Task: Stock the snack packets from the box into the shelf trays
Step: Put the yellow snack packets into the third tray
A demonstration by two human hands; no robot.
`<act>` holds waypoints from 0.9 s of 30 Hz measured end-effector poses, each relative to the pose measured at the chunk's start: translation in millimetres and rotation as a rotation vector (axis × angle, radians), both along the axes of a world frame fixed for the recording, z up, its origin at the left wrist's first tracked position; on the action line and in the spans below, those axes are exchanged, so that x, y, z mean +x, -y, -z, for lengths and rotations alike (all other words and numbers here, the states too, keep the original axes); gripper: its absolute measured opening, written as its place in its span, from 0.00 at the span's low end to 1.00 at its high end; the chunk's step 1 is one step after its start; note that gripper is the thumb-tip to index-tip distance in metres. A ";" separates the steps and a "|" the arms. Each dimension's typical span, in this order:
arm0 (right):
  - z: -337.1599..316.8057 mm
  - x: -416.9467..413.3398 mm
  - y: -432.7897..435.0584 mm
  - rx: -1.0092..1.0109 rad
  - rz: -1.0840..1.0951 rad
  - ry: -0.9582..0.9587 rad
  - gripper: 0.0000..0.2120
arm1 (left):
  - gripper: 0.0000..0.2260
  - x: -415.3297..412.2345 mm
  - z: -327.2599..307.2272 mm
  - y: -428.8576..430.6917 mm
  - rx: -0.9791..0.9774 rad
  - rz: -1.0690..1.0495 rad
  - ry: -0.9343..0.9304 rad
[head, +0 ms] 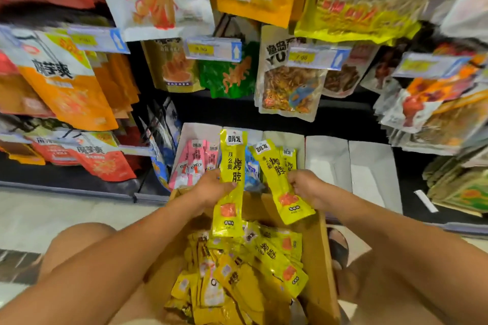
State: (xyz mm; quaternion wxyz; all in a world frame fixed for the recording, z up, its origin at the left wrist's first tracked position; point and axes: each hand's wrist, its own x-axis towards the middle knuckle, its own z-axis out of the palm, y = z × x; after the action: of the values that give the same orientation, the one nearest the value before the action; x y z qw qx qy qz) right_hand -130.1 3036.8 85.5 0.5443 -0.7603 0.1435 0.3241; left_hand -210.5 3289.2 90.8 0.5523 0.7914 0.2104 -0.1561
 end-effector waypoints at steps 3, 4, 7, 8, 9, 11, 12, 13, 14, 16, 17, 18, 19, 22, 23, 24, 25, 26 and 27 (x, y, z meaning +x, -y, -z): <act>-2.9 29.2 13.0 0.035 0.055 -0.013 0.10 | 0.22 28.0 -10.2 3.2 -0.038 0.050 -0.036; -4.6 35.3 15.6 0.059 0.067 -0.026 0.11 | 0.15 33.2 -16.6 4.2 -0.073 0.054 -0.029; 2.5 58.7 22.1 -0.042 0.034 0.000 0.06 | 0.06 54.5 -14.9 -1.3 -0.101 0.077 -0.052; 6.2 66.7 22.9 -0.068 0.042 -0.002 0.05 | 0.05 59.3 -12.9 -4.2 -0.112 0.074 -0.050; 6.9 71.3 23.0 -0.099 0.040 -0.007 0.06 | 0.05 61.8 -11.2 -7.0 -0.132 0.066 -0.055; 22.1 87.5 21.6 -0.151 0.027 -0.026 0.08 | 0.04 71.8 -1.5 -12.9 -0.155 0.034 -0.065; 34.6 98.6 21.2 -0.165 0.049 -0.033 0.09 | 0.04 75.7 0.1 -13.0 -0.159 0.022 -0.067; 44.8 106.5 19.3 -0.180 0.055 -0.034 0.08 | 0.04 80.1 5.8 -15.3 -0.162 0.016 -0.068; 59.6 115.6 18.7 -0.188 0.068 -0.014 0.07 | 0.03 83.3 7.3 -15.3 -0.145 0.013 -0.068; 84.0 130.4 12.1 -0.208 0.093 0.014 0.10 | 0.03 90.7 14.4 -18.2 -0.093 0.041 -0.043; 89.4 132.8 5.5 -0.238 0.108 0.026 0.13 | 0.05 94.8 20.4 -21.2 -0.083 0.048 -0.023; 101.3 136.8 0.8 -0.250 0.122 0.040 0.15 | 0.05 96.7 20.0 -22.1 -0.066 0.048 -0.002; 108.0 138.9 -6.6 -0.263 0.128 0.054 0.15 | 0.05 99.7 22.1 -24.5 -0.070 0.048 0.004; 127.7 143.9 -21.2 -0.303 0.109 0.052 0.19 | 0.12 104.3 28.1 -29.4 -0.043 0.049 -0.013; 132.8 143.9 -24.8 -0.301 0.094 0.045 0.20 | 0.13 105.1 32.0 -31.7 -0.031 0.049 -0.018; 139.9 144.6 -27.3 -0.280 0.092 0.049 0.21 | 0.12 104.4 32.6 -31.1 -0.010 0.053 -0.025; 145.0 144.3 -29.7 -0.284 0.100 0.049 0.21 | 0.10 104.1 36.4 -32.3 -0.003 0.054 -0.035; 153.5 145.4 -30.7 -0.286 0.109 0.057 0.23 | 0.08 103.2 37.3 -32.0 0.008 0.049 -0.033; 156.8 144.2 -31.9 -0.304 0.104 0.066 0.24 | 0.07 102.9 39.0 -32.1 0.005 0.049 -0.034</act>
State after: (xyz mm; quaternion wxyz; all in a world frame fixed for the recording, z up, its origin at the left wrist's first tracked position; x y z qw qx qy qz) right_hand 14.1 3068.6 -71.3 0.4435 -0.8357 0.2121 0.2449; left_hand -107.6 3321.3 51.8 0.5429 0.7948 0.2005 -0.1824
